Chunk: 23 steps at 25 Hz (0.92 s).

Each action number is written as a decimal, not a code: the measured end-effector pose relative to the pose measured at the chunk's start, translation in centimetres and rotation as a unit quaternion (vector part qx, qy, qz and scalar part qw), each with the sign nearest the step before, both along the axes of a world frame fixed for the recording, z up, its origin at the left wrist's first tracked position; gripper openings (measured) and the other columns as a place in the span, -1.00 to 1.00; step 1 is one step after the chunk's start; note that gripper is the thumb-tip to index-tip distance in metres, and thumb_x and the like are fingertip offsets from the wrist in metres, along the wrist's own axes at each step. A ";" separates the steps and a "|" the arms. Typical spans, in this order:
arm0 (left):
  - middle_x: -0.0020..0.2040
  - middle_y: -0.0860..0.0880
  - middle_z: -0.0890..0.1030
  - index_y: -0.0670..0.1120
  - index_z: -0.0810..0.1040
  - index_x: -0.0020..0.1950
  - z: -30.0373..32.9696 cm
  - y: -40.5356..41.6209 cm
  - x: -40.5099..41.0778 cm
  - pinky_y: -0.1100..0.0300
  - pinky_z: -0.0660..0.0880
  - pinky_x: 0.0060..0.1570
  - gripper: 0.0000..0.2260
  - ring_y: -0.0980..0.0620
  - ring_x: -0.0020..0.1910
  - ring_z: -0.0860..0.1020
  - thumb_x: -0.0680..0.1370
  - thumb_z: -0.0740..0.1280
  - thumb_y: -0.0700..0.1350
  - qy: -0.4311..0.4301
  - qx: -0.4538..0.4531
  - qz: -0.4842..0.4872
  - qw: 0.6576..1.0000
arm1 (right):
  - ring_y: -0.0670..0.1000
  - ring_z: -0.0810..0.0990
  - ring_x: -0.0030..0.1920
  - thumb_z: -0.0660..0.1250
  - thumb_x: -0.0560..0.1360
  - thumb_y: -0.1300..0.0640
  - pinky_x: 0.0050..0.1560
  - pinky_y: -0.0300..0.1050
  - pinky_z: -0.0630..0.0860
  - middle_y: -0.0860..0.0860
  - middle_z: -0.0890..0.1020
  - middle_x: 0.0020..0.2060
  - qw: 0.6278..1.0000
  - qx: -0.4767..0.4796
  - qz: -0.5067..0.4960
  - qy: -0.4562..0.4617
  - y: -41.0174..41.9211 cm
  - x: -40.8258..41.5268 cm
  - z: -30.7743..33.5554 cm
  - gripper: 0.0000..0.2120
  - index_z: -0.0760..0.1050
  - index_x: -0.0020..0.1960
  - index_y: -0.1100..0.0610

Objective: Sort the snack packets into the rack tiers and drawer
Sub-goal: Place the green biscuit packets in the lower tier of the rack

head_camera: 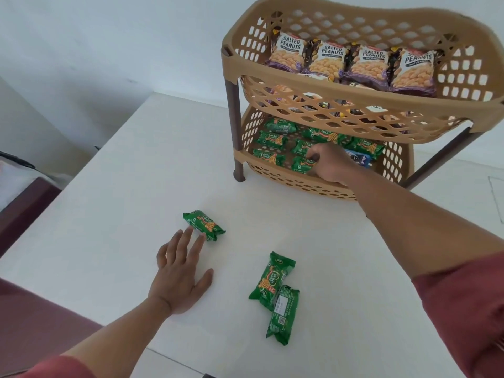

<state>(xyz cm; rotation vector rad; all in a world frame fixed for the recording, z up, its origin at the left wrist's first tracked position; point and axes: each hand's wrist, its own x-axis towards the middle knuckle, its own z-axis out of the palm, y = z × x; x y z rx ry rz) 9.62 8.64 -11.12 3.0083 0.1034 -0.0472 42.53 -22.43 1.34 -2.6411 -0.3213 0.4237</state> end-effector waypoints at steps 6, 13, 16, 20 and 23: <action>0.66 -0.09 0.00 0.04 -0.02 0.67 0.1 -0.1 0.1 -0.08 -0.09 0.50 -0.26 -0.21 0.61 0.04 0.57 0.12 0.29 0.001 -0.001 0.001 1.000 | 0.17 0.55 0.24 0.55 0.43 0.30 0.22 0.03 0.50 0.11 0.59 0.30 0.999 -0.008 -0.006 0.037 0.3 0.6 -0.6 -0.58 0.60 0.25 0.07; 0.67 -0.09 0.01 0.05 -0.08 0.68 0.1 -0.1 0.1 -0.11 -0.03 0.50 -0.25 -0.20 0.62 0.05 0.58 0.09 0.30 0.003 -0.003 -0.002 1.000 | 0.11 0.57 0.17 0.56 0.44 0.27 0.16 0.00 0.51 0.09 0.62 0.25 0.999 0.002 -0.013 0.035 0.1 -0.2 0.2 -0.58 0.58 0.26 0.09; 0.66 -0.10 0.02 0.05 -0.09 0.67 0.0 0.0 0.2 -0.10 -0.03 0.49 -0.25 -0.20 0.61 0.06 0.58 0.09 0.30 -0.002 0.001 -0.003 1.000 | 0.06 0.60 0.20 0.52 0.48 0.20 0.19 -0.04 0.51 0.07 0.64 0.24 0.993 0.081 -0.018 -0.089 0.1 -2.1 1.2 -0.62 0.58 0.28 0.13; 0.66 -0.11 0.03 0.04 -0.07 0.67 0.0 0.0 0.2 -0.08 -0.06 0.48 -0.25 -0.20 0.60 0.05 0.57 0.09 0.30 -0.004 0.005 -0.002 1.000 | 0.00 0.60 0.08 0.36 0.56 0.16 0.08 -0.13 0.49 0.02 0.68 0.04 0.936 0.163 0.049 -0.307 0.6 -7.8 2.3 -0.82 0.64 0.14 0.12; 0.64 -0.11 0.06 0.04 -0.06 0.67 0.2 -0.1 0.2 -0.09 -0.05 0.48 -0.25 -0.21 0.60 0.06 0.57 0.10 0.30 -0.005 0.004 -0.001 1.000 | -0.01 0.58 0.04 0.35 0.57 0.15 0.08 -0.09 0.49 -0.02 0.68 0.00 0.942 0.164 0.124 -0.265 0.9 -13.1 1.0 -0.85 0.65 0.09 0.10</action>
